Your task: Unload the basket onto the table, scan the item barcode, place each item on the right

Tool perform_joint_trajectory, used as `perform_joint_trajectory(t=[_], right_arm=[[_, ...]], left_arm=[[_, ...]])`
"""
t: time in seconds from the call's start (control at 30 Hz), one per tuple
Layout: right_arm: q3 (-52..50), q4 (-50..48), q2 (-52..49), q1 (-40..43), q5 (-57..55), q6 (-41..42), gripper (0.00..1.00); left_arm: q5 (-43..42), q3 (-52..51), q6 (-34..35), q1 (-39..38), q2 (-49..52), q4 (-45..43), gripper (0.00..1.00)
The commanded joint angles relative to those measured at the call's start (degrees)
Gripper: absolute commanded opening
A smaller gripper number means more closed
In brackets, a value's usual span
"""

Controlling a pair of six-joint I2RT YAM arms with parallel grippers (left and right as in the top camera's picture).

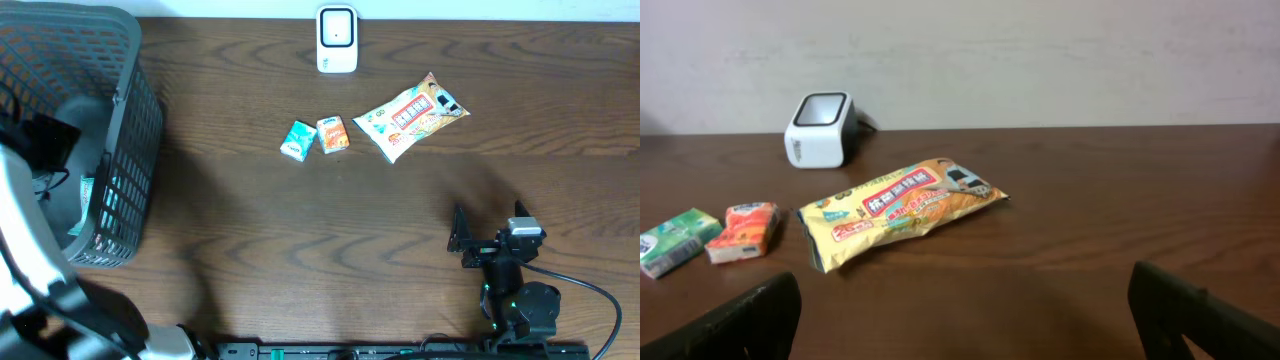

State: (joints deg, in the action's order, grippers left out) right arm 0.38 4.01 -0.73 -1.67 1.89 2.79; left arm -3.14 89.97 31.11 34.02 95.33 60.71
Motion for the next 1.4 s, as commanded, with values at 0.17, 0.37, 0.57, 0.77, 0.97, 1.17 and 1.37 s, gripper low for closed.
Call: perform_joint_trajectory(t=[0.17,0.37,0.57,0.77,0.97,1.17,1.37], right_arm=[[-0.07,0.26,0.13,0.61,-0.02,0.57,0.99],[-0.07,0.26,0.13,0.61,-0.02,0.57,0.99],[-0.07,0.26,0.13,0.61,-0.02,0.55,0.99],[-0.07,0.26,0.13,0.61,-0.02,0.55,0.99],[-0.07,0.26,0.13,0.61,-0.02,0.55,0.99],[-0.07,0.26,0.13,0.61,-0.02,0.55,0.99],[-0.07,0.26,0.13,0.61,-0.02,0.55,0.99]], left_arm=[[-1.01,-0.31,1.27,-0.2,11.91,0.72,0.92],[-0.98,-0.31,5.05,-1.07,17.62,0.48,0.92],[-0.92,-0.31,5.05,-2.56,21.57,-1.53,0.92],[1.31,-0.35,5.01,-2.89,23.32,-2.58,0.81],[3.8,-1.2,4.79,-2.86,24.44,-2.49,0.57],[3.56,-2.29,4.76,-2.86,24.44,-1.84,0.08],[3.26,-1.03,4.61,-2.82,21.22,-0.28,0.07]])
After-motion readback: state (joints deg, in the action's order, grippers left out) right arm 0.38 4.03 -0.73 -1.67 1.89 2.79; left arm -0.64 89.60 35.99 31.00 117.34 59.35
